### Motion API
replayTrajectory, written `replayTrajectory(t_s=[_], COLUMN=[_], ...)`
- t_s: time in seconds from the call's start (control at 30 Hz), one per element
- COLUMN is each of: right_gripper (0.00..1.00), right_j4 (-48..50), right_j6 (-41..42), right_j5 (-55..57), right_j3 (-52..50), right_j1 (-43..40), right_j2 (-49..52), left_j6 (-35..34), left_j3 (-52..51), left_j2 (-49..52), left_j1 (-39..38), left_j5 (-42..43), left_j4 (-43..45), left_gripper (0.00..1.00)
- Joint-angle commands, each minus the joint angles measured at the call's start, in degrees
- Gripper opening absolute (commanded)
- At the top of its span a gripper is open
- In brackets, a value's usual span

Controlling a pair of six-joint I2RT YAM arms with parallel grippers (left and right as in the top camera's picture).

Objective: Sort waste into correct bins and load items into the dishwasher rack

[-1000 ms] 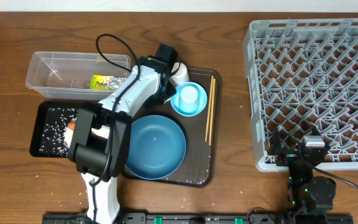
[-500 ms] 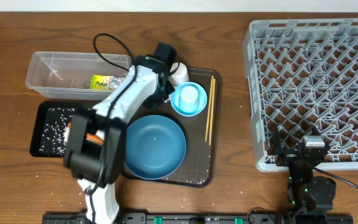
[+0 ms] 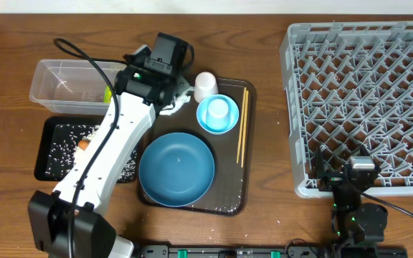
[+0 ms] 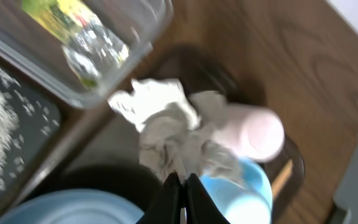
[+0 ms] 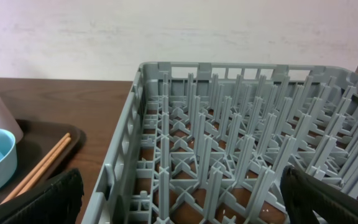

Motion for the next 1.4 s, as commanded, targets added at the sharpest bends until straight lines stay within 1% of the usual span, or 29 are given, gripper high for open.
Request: replayTrajectory(t_s=[0.0, 0.17, 0.27, 0.3, 0.33, 0.37, 0.4, 0.47, 0.63, 0.73, 0.8, 0.97, 1.2, 1.3, 1.37], right_gripper=[0.99, 0.99, 0.99, 0.99, 0.99, 0.99, 0.99, 0.99, 0.99, 0.99, 0.99, 0.99, 0.99, 0.99, 0.99], right_j4=[-0.24, -0.24, -0.24, -0.24, -0.24, -0.24, -0.24, -0.24, -0.24, -0.24, -0.24, -0.24, -0.24, -0.24, -0.24], right_j6=[-0.44, -0.44, -0.44, -0.44, -0.44, -0.44, -0.44, -0.44, -0.44, -0.44, -0.44, -0.44, -0.44, -0.44, -0.44], right_j5=[-0.02, 0.00, 0.00, 0.00, -0.02, -0.02, 0.00, -0.02, -0.02, -0.02, 0.00, 0.00, 0.00, 0.00, 0.00], right_j3=[-0.09, -0.09, -0.09, -0.09, -0.09, -0.09, -0.09, -0.09, -0.09, -0.09, -0.09, -0.09, -0.09, -0.09, -0.09], right_j1=[-0.13, -0.15, -0.13, -0.13, -0.13, -0.13, -0.13, -0.13, -0.13, -0.13, -0.13, -0.13, -0.13, -0.13, -0.13], right_j2=[-0.17, -0.15, -0.15, -0.15, -0.15, -0.15, -0.15, -0.15, -0.15, -0.15, -0.15, -0.15, -0.15, -0.15, -0.15], left_j6=[0.50, 0.52, 0.50, 0.50, 0.50, 0.50, 0.52, 0.57, 2.51, 2.47, 2.47, 2.38, -0.11, -0.09, -0.11], left_j3=[-0.09, -0.09, -0.09, -0.09, -0.09, -0.09, -0.09, -0.09, -0.09, -0.11, -0.26, -0.66, -0.68, -0.68, -0.70], left_j2=[-0.17, -0.17, 0.09, 0.24, 0.35, 0.48, 0.57, 0.57, 0.57, 1.09, 1.92, 6.36, 14.78, 17.42, 18.71], left_j1=[1.90, 5.22, 8.20, 9.11, 9.86, 10.58, 11.15, 11.82, 11.72, 10.93, 9.92, 6.97, 4.37, 3.85, 3.85], left_j5=[-10.73, -18.67, -19.39, -19.37, -19.34, -19.32, -18.78, -15.89, -3.98, 4.07, 7.34, 7.93, 9.20, 9.18, 9.20], left_j4=[1.40, 3.69, 4.68, 4.98, 5.03, 4.96, 4.85, 4.55, 3.54, 1.77, 1.46, 0.85, 1.64, 3.74, 4.96], left_gripper=[0.06, 0.06, 0.06, 0.11, 0.37, 0.66, 0.84, 0.87, 0.91, 0.92, 0.92, 0.92, 0.91, 0.87, 0.83])
